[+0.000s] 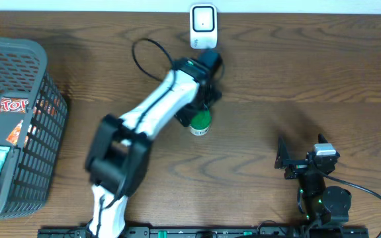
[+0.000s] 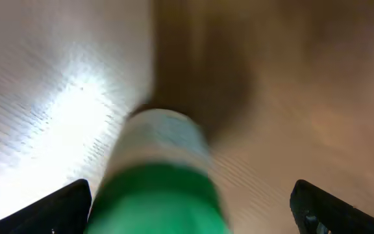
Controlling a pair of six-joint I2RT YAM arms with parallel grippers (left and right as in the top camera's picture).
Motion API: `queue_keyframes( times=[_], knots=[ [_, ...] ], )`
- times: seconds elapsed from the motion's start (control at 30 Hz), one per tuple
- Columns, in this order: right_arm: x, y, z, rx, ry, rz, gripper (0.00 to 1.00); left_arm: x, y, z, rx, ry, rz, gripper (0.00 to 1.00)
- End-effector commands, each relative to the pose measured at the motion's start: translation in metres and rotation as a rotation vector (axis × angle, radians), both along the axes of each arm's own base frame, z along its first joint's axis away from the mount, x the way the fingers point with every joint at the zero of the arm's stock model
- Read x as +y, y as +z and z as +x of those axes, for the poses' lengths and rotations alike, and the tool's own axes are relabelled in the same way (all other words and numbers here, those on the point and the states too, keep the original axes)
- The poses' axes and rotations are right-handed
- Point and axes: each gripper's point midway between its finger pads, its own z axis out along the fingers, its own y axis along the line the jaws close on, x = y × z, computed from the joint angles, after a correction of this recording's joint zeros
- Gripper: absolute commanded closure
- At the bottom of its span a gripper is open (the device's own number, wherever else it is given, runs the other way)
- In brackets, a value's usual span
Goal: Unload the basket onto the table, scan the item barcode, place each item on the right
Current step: 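Lower the jar onto the table center and release it, then reach into the basket and grasp the orange tissue pack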
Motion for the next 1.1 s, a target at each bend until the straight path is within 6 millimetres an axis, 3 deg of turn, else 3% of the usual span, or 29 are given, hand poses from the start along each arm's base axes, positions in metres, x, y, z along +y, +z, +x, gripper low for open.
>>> queue_keyframes(
  times=[0.0, 0.13, 0.23, 0.3, 0.33, 0.37, 0.43, 0.5, 0.7, 0.87, 1.07],
  knots=[
    [-0.002, -0.001, 0.000, 0.001, -0.010, -0.009, 0.01, 0.018, 0.109, 0.027, -0.290, -0.128, -0.060, 0.02],
    [-0.002, -0.001, 0.000, 0.001, -0.010, -0.009, 0.01, 0.070, 0.208, 0.037, -0.562, -0.210, -0.044, 0.02],
    [-0.002, -0.001, 0.000, 0.001, -0.010, -0.009, 0.01, 0.143, 0.270, 0.026, -0.697, -0.129, 0.021, 0.02],
    [-0.002, -0.001, 0.000, 0.001, -0.010, -0.009, 0.01, 0.213, 0.293, 0.008, -0.725, 0.034, 0.098, 0.02],
    [-0.002, -0.001, 0.000, 0.001, -0.010, -0.009, 0.01, 0.233, 0.296, 0.001, -0.723, 0.085, 0.119, 0.02],
    [-0.002, -0.001, 0.000, 0.001, -0.010, -0.009, 0.01, 0.265, 0.298, -0.012, -0.707, 0.172, 0.151, 0.02],
    [-0.002, -0.001, 0.000, 0.001, -0.010, -0.009, 0.01, 0.324, 0.292, -0.042, -0.642, 0.340, 0.212, 0.01],
    [-0.002, -0.001, 0.000, 0.001, -0.010, -0.009, 0.01, 0.362, 0.283, -0.065, -0.572, 0.436, 0.262, 0.01],
    [-0.002, -0.001, 0.000, 0.001, -0.010, -0.009, 0.01, 0.449, 0.239, -0.119, -0.351, 0.671, 0.341, 0.01],
    [-0.003, -0.001, 0.000, 0.001, -0.011, -0.009, 0.01, 0.498, 0.186, -0.152, -0.115, 0.774, 0.462, 0.01],
    [-0.002, -0.001, 0.000, 0.001, -0.010, -0.009, 0.01, 0.500, 0.114, -0.130, -0.056, 0.585, 0.434, 0.01]
  ],
)
